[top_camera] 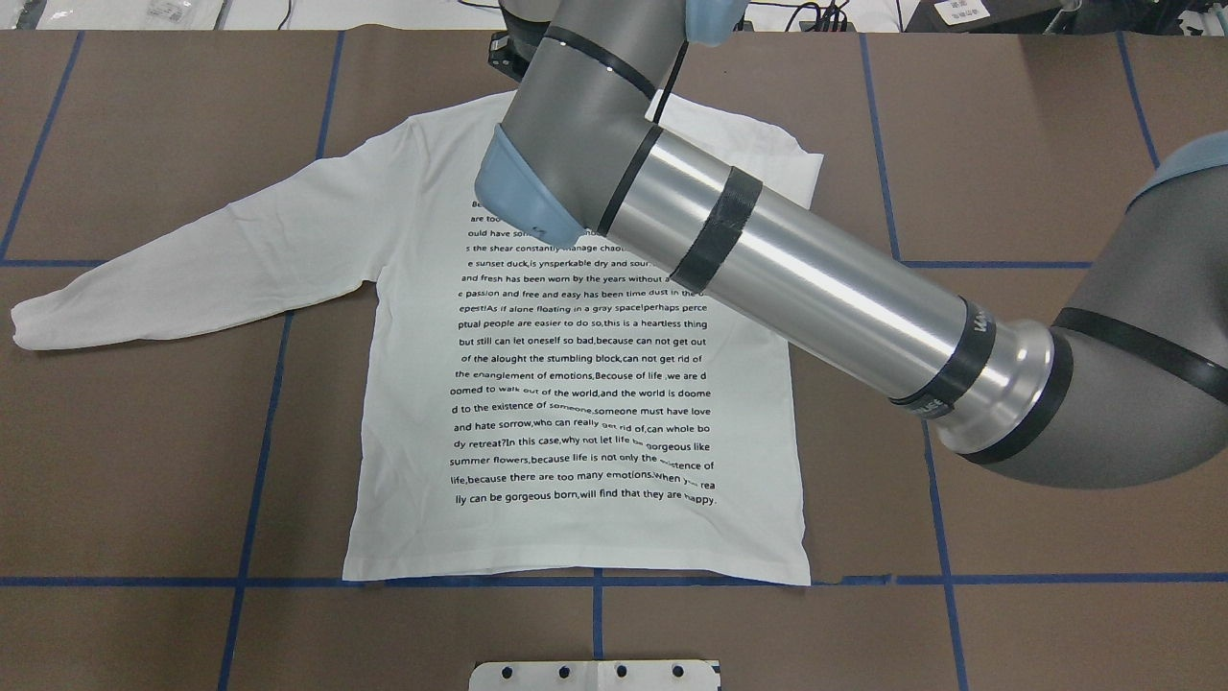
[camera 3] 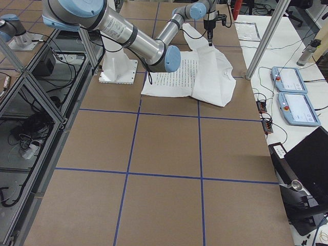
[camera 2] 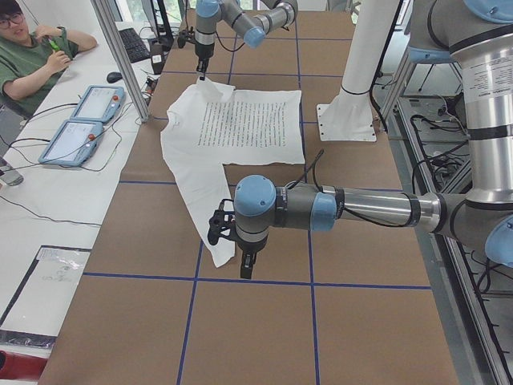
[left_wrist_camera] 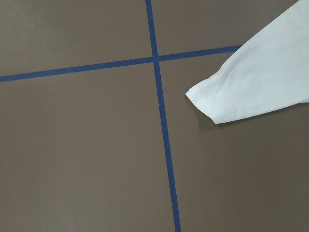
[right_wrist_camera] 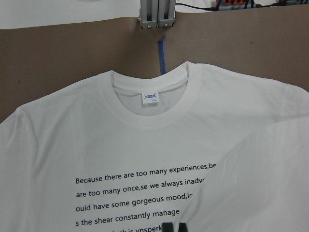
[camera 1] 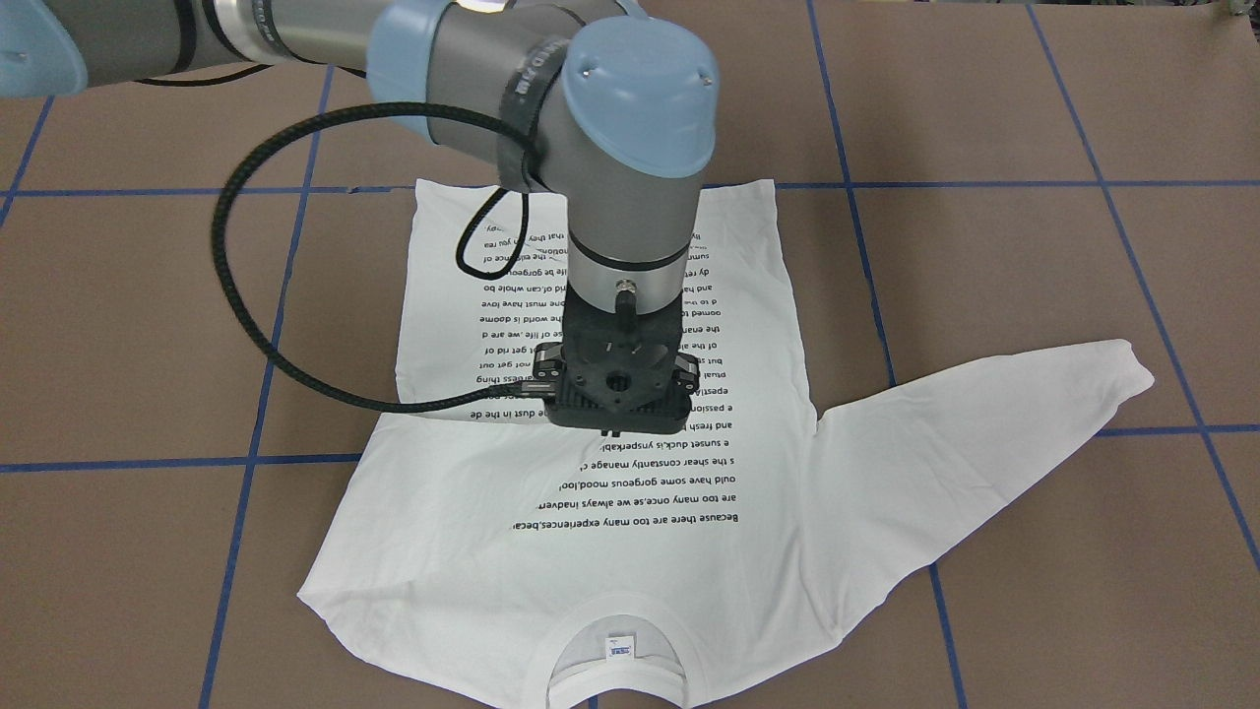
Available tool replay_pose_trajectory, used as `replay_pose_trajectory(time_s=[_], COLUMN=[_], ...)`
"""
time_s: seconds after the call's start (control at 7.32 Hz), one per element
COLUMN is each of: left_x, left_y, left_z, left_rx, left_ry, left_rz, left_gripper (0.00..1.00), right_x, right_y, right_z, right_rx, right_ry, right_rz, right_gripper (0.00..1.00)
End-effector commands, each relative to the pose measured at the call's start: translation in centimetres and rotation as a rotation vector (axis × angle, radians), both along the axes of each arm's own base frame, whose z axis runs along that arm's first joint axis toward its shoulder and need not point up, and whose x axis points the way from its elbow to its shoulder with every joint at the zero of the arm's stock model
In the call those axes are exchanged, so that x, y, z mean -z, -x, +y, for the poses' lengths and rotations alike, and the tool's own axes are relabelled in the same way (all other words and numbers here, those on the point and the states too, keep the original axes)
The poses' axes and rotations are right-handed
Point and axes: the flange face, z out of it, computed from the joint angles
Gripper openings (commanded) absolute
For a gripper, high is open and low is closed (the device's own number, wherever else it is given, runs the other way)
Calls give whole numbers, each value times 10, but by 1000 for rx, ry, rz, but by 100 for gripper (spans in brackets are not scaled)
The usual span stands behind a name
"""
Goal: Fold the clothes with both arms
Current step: 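Carry the sleeve across the shirt body toward the other sleeve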
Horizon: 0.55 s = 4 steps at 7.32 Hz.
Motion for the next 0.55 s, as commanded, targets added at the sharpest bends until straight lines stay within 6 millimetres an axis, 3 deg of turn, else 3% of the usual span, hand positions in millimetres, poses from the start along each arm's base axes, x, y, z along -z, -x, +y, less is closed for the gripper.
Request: replay_pose_trajectory(time_s=[0.0,0.27,0.41], left_x=[2,5,3], left_y=[0,0,0], left_z=[0,-1,-1], left_rx=[0,0,0], left_ry=[-5,-10,-7], left_rz=[0,-2,-2], left_gripper=[100,100,100], right_x=[-2,6,3], right_y=[66,98,106], right_z=[23,28,28], right_rx=[-51,-62,-67], right_ry=[3,-5,-13], right_rz=[-41,-18,-2], right_gripper=[0,0,19])
